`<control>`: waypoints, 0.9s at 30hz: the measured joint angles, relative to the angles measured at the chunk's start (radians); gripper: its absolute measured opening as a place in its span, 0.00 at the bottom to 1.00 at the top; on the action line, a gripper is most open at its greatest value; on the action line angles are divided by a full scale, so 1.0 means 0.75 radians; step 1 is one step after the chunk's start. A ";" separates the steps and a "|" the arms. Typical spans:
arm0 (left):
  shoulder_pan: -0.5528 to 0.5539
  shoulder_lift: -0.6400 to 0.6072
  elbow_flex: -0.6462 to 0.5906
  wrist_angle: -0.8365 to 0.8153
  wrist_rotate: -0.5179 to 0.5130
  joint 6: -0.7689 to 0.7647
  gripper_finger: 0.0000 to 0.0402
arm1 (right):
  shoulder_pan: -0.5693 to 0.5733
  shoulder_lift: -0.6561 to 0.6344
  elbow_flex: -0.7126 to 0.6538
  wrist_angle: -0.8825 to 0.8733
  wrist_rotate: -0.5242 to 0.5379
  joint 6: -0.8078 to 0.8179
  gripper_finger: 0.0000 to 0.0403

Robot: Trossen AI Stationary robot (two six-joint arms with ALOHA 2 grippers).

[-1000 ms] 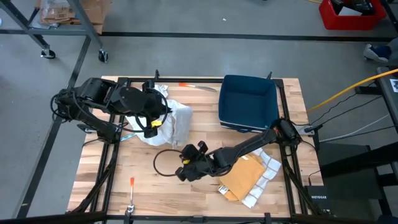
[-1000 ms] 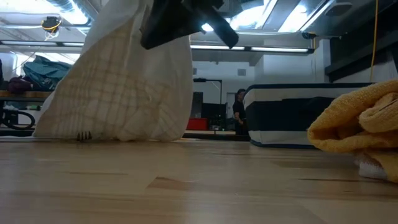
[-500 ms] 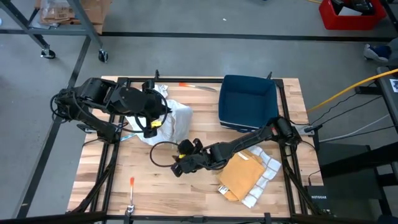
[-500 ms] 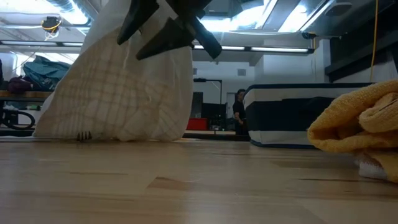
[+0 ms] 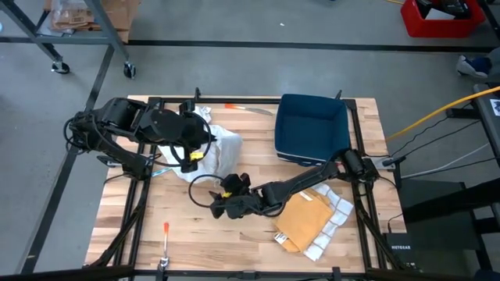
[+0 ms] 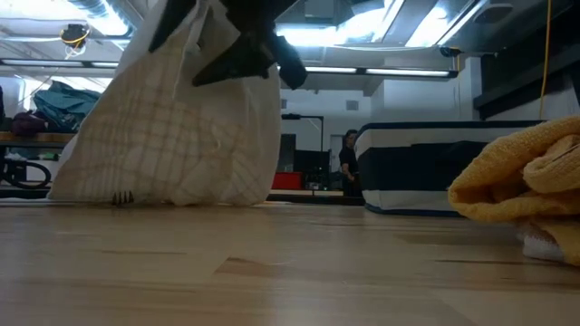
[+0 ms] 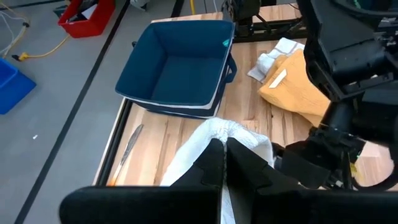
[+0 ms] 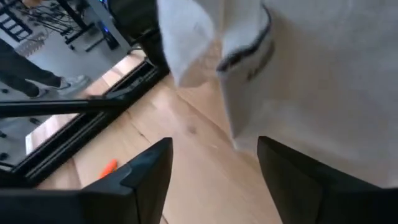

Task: Fold towel
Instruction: Fold the white-and-gray checkered towel

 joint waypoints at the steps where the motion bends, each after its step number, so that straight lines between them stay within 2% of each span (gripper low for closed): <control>1: 0.000 0.000 0.000 0.000 0.000 -0.001 0.00 | -0.004 0.008 0.001 0.013 0.001 0.017 0.58; 9: -0.020 0.000 0.000 0.000 0.007 0.000 0.00 | -0.048 0.038 0.001 -0.002 0.059 0.131 0.54; 19: -0.035 0.000 0.000 -0.002 0.008 0.000 0.00 | -0.081 0.039 0.001 -0.029 0.057 0.135 0.44; 24: -0.035 0.000 0.000 -0.017 0.008 0.000 0.00 | -0.079 0.039 0.001 -0.132 0.052 0.135 0.41; 27: -0.035 0.000 0.000 -0.070 0.009 -0.008 0.00 | -0.080 0.039 0.001 -0.244 -0.013 0.135 0.39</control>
